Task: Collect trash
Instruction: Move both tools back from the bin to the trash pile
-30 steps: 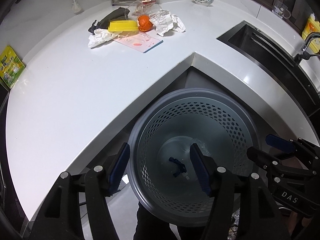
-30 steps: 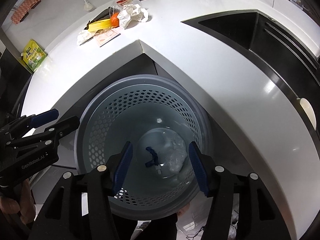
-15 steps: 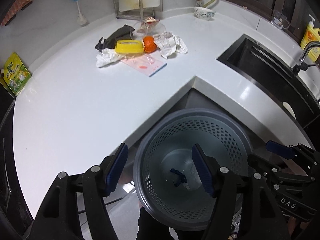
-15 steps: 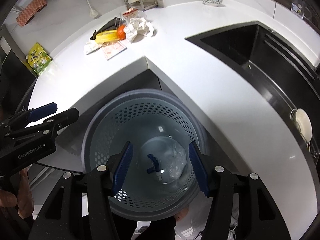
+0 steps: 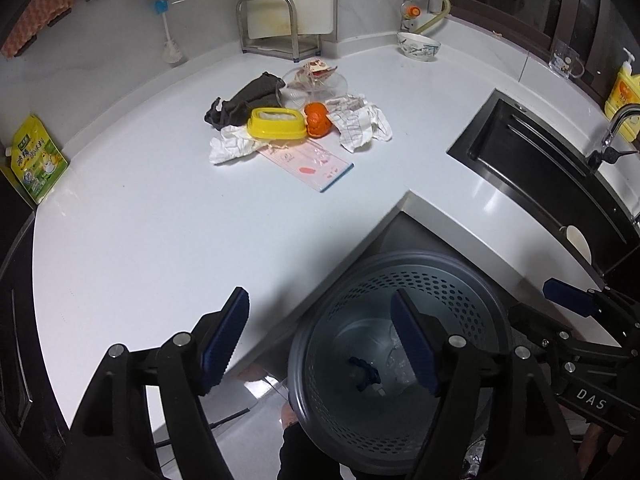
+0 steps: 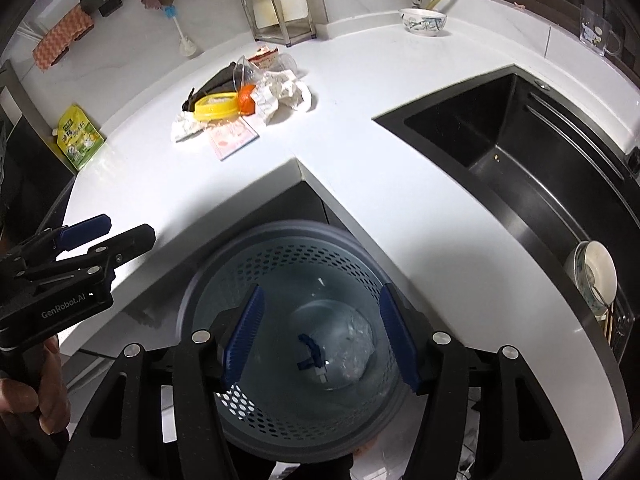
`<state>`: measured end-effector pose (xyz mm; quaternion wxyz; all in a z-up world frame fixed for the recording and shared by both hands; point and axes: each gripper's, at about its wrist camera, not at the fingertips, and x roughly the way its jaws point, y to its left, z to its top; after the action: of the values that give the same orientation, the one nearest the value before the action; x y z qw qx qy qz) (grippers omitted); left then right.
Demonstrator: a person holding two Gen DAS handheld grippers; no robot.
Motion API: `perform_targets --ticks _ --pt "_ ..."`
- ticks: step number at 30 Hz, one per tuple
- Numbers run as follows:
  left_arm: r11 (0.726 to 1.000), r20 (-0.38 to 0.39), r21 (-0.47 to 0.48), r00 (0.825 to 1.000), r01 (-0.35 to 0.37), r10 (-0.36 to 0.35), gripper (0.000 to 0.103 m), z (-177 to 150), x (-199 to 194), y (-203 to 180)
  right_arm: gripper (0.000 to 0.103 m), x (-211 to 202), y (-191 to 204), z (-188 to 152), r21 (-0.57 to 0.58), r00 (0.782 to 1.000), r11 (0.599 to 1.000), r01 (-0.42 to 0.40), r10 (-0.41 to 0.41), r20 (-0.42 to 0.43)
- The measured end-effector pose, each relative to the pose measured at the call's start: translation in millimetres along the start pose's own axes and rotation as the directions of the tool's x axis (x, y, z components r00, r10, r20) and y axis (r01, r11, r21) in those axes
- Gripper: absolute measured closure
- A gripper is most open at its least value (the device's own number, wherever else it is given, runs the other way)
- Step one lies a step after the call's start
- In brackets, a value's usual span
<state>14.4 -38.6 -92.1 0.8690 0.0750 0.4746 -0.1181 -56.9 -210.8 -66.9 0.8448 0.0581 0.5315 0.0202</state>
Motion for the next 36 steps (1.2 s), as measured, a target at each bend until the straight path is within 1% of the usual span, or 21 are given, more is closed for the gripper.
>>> perform_targets --ticks 3,7,17,30,36 --pt "1.000 0.010 0.001 1.000 -0.006 0.006 0.030 6.0 -1.7 6.2 0.045 1.1 4.6 7.3 -0.002 1.000 1.000 -0.003 0.003 0.010" --pt "1.000 0.023 -0.007 1.000 -0.010 0.011 0.026 14.2 -3.7 17.5 0.044 4.0 10.7 18.2 -0.002 1.000 1.000 -0.007 0.007 0.021" --pt "0.999 0.033 -0.028 0.999 -0.016 0.017 0.022 32.4 1.0 47.0 0.042 15.3 27.7 48.4 0.000 0.999 1.000 -0.007 0.007 0.047" --pt "0.999 0.058 -0.046 0.998 -0.026 0.029 0.018 65.6 16.2 90.9 0.041 44.5 53.4 94.5 -0.005 0.998 1.000 0.000 0.001 0.059" --pt "0.998 0.059 -0.052 0.998 -0.024 0.027 0.017 82.5 28.6 111.7 0.039 58.4 65.0 117.1 -0.009 0.997 1.000 -0.001 0.002 0.075"
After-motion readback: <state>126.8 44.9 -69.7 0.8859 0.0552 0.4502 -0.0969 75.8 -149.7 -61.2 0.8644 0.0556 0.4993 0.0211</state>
